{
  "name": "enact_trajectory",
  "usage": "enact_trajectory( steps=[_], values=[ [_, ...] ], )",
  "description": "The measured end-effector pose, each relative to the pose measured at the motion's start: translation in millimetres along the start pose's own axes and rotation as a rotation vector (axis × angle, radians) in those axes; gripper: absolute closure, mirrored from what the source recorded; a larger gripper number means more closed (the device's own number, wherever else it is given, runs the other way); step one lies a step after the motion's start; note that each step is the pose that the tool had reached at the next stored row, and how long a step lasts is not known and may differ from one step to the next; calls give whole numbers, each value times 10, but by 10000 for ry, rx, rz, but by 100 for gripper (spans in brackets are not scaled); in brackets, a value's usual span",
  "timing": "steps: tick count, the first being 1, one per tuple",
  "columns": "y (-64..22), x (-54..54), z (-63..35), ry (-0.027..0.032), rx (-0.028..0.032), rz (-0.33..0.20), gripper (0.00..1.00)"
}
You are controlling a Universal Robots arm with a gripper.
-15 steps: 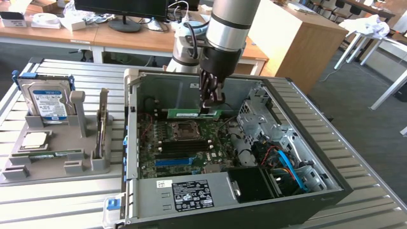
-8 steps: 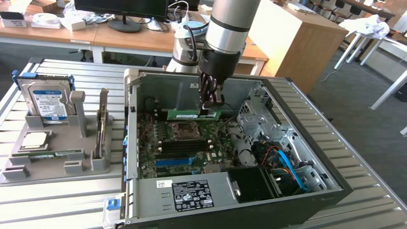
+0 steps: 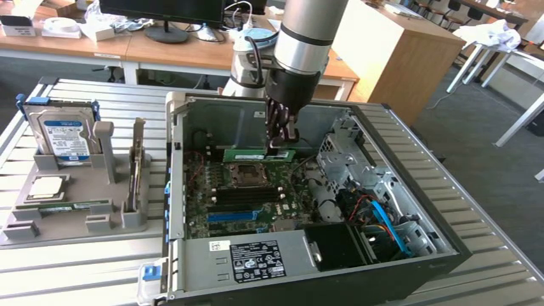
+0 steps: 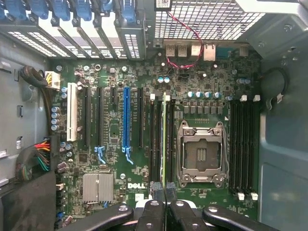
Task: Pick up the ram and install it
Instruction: 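Insert the ram into the slot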
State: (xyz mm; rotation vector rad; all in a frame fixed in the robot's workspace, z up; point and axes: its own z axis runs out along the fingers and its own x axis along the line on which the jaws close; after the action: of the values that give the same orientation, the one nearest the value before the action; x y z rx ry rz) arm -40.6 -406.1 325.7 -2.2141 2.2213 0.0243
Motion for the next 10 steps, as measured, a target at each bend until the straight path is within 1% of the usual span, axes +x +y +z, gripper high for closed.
enact_trajectory(
  steps=[10],
  values=[
    [0, 1, 32, 1, 0, 0, 88]
  ],
)
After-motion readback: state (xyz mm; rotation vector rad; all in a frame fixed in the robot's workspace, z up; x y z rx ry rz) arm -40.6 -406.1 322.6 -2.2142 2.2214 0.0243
